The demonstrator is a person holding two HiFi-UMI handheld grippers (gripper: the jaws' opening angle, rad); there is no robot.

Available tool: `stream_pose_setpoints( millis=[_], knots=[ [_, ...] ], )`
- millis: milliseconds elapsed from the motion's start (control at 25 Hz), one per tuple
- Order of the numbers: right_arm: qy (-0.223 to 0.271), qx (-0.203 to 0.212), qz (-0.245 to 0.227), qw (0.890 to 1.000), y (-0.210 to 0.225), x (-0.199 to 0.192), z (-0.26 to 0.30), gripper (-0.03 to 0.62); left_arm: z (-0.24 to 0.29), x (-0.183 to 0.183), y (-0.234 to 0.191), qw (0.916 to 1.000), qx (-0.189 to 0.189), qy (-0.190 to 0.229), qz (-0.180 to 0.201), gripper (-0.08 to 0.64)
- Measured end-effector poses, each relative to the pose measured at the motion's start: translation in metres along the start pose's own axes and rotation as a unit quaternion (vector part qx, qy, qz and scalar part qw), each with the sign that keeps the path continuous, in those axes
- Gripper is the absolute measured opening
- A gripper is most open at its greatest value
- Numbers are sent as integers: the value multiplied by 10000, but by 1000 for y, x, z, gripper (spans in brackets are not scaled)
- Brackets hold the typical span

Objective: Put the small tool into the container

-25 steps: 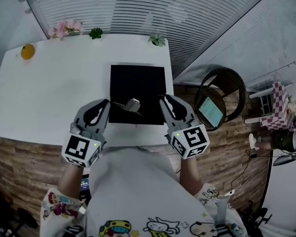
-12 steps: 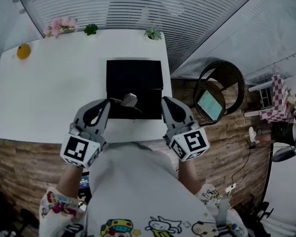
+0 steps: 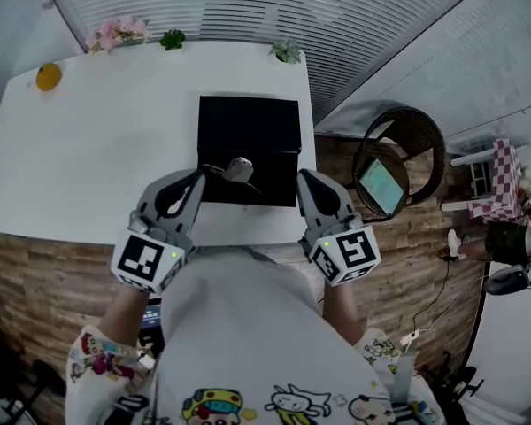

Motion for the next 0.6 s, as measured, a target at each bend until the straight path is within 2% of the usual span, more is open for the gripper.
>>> stream_pose_setpoints(
  millis=[600],
  knots=[
    [-22,112,-31,9999,-3,0,5,-2,2,5,0,10000,70,-34,-10,3]
  ],
)
Point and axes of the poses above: the fingertips, and each gripper's own axes: z forward along the fingers, y to its right, x out of its top, the point moved 9 cm from there along -z, backward along the fingers, and after that the axes turned 14 degrees about -x, right-handed, at the moved point
